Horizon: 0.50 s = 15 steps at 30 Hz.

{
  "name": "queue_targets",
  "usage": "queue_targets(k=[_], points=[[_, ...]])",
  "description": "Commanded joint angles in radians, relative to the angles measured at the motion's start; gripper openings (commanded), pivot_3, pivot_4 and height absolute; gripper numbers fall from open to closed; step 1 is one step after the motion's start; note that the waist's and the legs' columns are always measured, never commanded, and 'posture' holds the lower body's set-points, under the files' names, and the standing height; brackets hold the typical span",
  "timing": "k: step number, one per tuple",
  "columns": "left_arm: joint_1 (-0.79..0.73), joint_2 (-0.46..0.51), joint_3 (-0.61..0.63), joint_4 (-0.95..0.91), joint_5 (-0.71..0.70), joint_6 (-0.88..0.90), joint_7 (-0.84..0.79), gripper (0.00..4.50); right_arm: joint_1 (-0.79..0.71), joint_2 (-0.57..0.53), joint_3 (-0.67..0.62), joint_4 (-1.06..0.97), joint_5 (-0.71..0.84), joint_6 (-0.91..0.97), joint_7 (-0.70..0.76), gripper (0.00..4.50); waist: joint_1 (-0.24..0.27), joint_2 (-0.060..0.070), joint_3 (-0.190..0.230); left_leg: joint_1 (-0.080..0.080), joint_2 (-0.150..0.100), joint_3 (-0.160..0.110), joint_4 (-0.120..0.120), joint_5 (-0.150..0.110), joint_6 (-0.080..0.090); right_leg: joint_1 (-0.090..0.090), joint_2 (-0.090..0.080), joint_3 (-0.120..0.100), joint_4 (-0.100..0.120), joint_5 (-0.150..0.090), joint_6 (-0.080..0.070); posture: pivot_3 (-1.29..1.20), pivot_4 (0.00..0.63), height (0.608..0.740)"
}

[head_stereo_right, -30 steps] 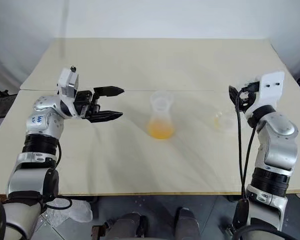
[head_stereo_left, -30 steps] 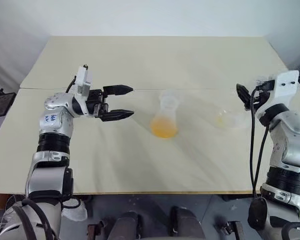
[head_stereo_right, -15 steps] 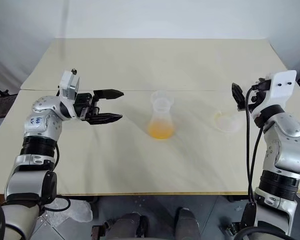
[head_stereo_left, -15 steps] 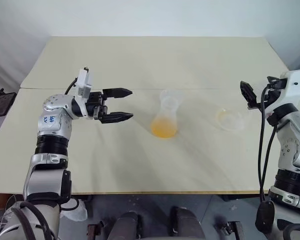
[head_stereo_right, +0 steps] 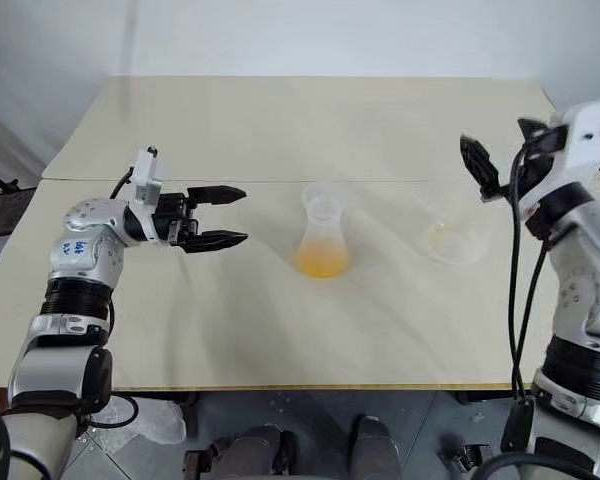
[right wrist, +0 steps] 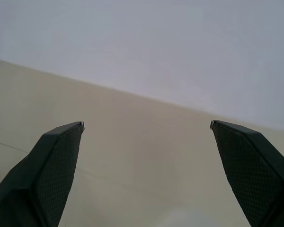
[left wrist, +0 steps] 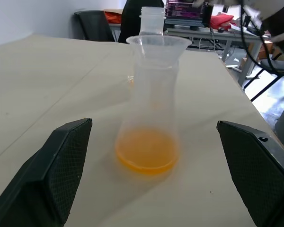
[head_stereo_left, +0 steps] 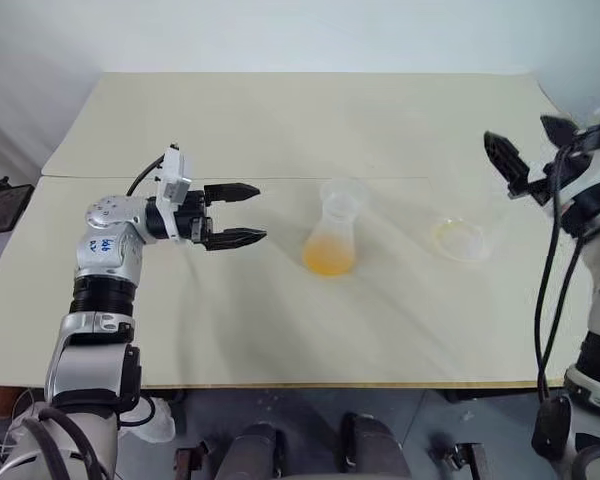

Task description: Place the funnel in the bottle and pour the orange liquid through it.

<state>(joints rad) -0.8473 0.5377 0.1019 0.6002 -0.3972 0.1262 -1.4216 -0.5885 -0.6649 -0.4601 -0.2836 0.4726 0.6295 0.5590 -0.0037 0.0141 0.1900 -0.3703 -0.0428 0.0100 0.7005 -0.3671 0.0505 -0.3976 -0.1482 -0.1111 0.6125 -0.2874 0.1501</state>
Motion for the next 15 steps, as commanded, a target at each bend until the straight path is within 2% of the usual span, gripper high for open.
queue_targets(k=[1,4,7,10,15], points=[[0.026,0.023,0.039,-0.051,-0.039,-0.009,-0.015,4.50,0.103,-0.073,-0.032,-0.157,0.114,0.006,0.133,4.48,0.005,-0.002,-0.001,0.000,0.000,0.000,0.000,0.000,0.000,0.000,0.000,0.000,0.000,0.000,0.000,0.00,0.150,0.740],[0.073,0.047,0.053,-0.076,-0.042,-0.015,-0.017,4.50,0.281,-0.124,-0.110,-0.300,0.282,0.071,0.247,4.48,0.012,-0.003,-0.001,0.000,-0.001,-0.002,0.000,0.000,0.000,0.003,0.000,-0.001,-0.002,0.000,0.000,0.00,0.150,0.740],[0.119,0.082,0.061,-0.091,-0.042,-0.017,-0.037,4.50,0.451,-0.161,-0.161,-0.401,0.347,0.099,0.299,4.48,0.017,-0.003,0.000,0.000,-0.002,0.000,0.002,-0.001,0.002,0.003,-0.002,0.000,-0.002,0.000,0.001,0.00,0.150,0.740],[0.153,0.098,0.070,-0.102,-0.049,-0.023,-0.039,4.50,0.601,-0.162,-0.176,-0.453,0.327,0.064,0.333,4.48,0.025,-0.004,-0.001,0.001,-0.001,0.000,0.002,-0.001,0.002,0.004,-0.001,0.000,-0.003,0.001,0.001,0.00,0.150,0.740],[0.181,0.074,0.122,-0.144,-0.102,-0.017,0.012,4.50,0.782,-0.058,-0.178,-0.421,0.256,-0.078,0.350,4.48,0.033,-0.005,-0.001,0.001,-0.002,0.000,0.004,-0.001,0.002,0.005,-0.001,0.001,-0.003,0.001,0.001,0.00,0.150,0.740]])
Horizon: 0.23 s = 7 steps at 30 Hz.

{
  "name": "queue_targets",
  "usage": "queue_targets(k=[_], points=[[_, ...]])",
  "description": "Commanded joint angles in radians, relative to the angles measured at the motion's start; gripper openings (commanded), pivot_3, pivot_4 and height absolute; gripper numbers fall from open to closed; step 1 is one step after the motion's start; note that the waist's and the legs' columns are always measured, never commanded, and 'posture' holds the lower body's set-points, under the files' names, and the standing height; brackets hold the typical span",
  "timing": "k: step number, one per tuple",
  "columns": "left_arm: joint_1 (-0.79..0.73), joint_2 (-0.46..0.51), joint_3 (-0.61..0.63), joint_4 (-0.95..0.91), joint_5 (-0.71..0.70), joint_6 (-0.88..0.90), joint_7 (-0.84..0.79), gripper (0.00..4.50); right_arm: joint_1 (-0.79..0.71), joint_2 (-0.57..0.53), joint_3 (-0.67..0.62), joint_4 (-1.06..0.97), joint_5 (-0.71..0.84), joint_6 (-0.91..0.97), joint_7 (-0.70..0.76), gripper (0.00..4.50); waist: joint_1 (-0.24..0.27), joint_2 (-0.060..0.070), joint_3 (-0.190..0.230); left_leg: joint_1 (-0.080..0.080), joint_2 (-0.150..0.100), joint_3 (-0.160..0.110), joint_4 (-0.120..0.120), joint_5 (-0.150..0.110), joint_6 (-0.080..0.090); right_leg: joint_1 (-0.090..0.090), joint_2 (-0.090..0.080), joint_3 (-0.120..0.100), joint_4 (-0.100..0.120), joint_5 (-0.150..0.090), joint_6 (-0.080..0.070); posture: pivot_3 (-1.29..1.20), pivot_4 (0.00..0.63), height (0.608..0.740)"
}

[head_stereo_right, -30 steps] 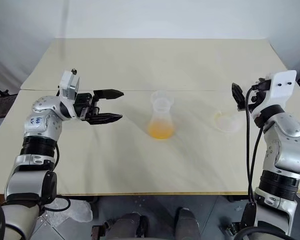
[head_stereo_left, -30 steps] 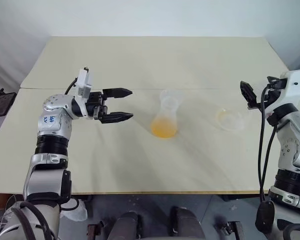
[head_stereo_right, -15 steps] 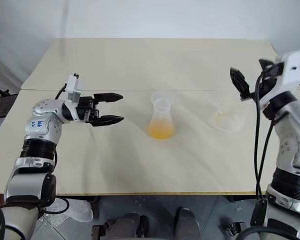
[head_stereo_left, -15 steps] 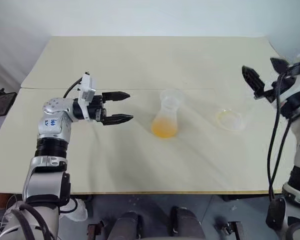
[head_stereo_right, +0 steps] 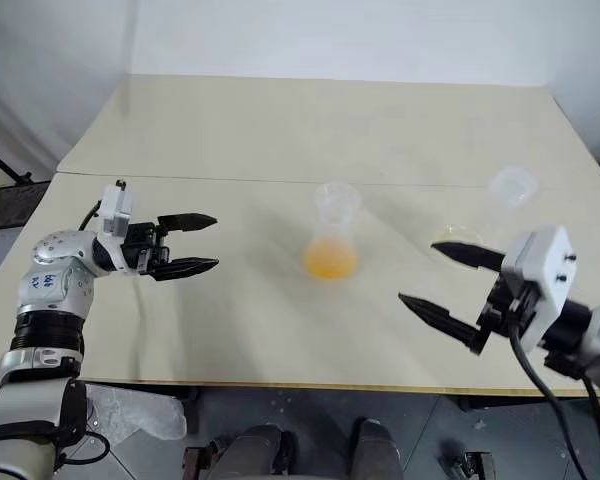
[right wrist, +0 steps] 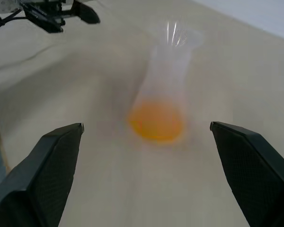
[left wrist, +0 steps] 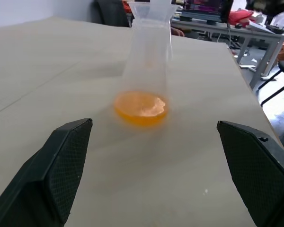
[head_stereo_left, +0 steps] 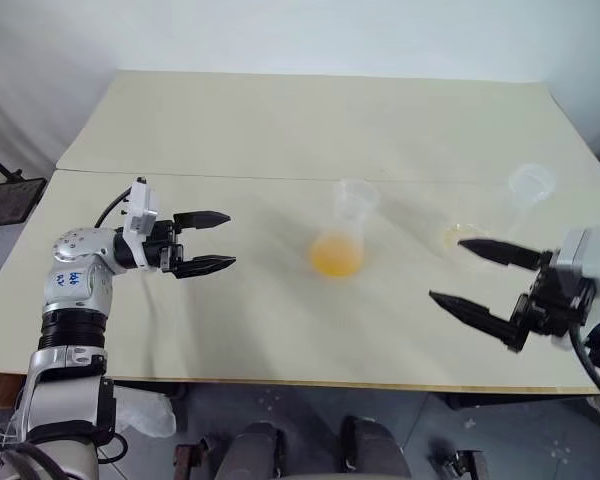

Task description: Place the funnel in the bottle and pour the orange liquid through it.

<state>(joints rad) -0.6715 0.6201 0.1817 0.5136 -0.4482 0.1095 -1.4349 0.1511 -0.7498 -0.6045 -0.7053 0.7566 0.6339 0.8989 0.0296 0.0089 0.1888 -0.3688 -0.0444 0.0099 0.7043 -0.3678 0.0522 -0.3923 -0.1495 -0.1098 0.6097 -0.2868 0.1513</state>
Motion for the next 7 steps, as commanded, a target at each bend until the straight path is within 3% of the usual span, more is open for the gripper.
queue_targets(k=[1,7], points=[[0.010,-0.011,0.048,-0.066,-0.059,0.007,0.032,4.50,0.060,0.036,-0.031,0.009,-0.028,-0.096,0.013,4.48,-0.002,0.000,0.000,0.000,0.000,0.000,0.000,0.000,0.000,0.000,0.000,0.000,0.000,0.000,0.000,0.00,0.150,0.740],[0.096,0.000,0.087,-0.145,-0.098,0.034,0.063,4.50,0.169,0.112,0.005,0.080,-0.072,-0.225,0.044,4.48,-0.006,0.000,0.000,0.001,0.001,0.000,-0.001,0.000,-0.001,0.000,0.001,0.000,0.000,0.000,0.000,0.00,0.150,0.740]])
